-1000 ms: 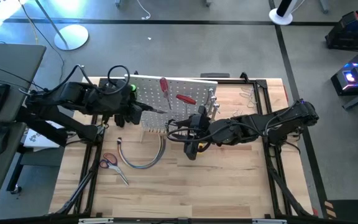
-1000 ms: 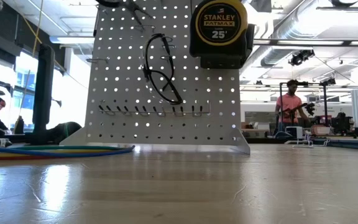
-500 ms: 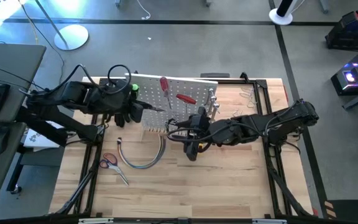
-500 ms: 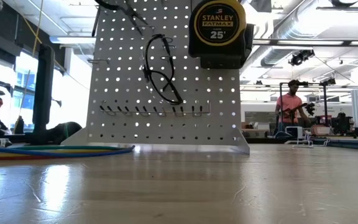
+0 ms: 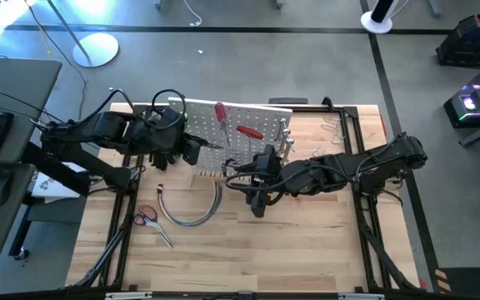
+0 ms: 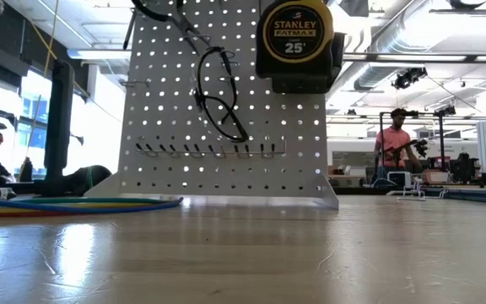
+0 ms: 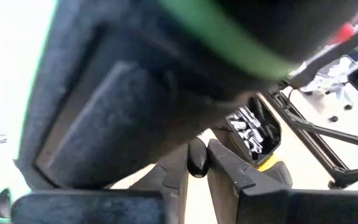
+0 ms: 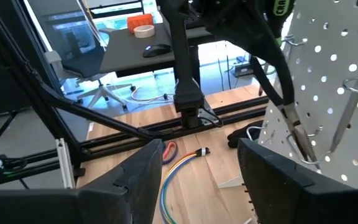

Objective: Hang tools onto peg board
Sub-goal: Hang the plier on the peg board

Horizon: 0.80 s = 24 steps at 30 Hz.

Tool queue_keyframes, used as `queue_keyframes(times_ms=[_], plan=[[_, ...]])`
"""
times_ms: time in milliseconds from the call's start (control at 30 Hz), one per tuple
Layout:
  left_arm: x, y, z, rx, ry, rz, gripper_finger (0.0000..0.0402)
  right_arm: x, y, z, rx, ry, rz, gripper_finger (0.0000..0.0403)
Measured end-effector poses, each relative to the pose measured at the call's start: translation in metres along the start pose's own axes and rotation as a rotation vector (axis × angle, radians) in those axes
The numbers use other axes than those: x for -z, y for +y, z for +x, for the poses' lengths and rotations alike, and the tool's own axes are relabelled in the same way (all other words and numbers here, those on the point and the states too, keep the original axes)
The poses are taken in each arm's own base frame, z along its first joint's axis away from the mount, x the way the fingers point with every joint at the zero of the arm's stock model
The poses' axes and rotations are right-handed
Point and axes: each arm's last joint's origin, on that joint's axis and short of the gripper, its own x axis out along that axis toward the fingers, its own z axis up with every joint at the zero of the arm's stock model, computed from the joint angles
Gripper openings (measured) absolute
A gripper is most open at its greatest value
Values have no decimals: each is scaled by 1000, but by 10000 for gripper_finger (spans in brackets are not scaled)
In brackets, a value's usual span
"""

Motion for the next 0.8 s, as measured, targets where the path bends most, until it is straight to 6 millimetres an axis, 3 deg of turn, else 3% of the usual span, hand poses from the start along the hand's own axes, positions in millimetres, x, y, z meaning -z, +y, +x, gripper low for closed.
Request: queue_keyframes(times_ms=[233, 533, 667, 800], plan=[[-2, 1, 2, -10, -6, 3, 94, 0, 0, 0, -6, 1, 0, 204], [-3, 2, -1, 5, -11, 10, 112, 0, 0, 0, -10, 3, -3, 204], [-5, 8, -15, 47, -32, -15, 112, 0, 0, 0, -11, 3, -3, 204], [-11, 18, -42, 146, -86, -69, 113, -2, 1, 0, -16, -15, -21, 204]])
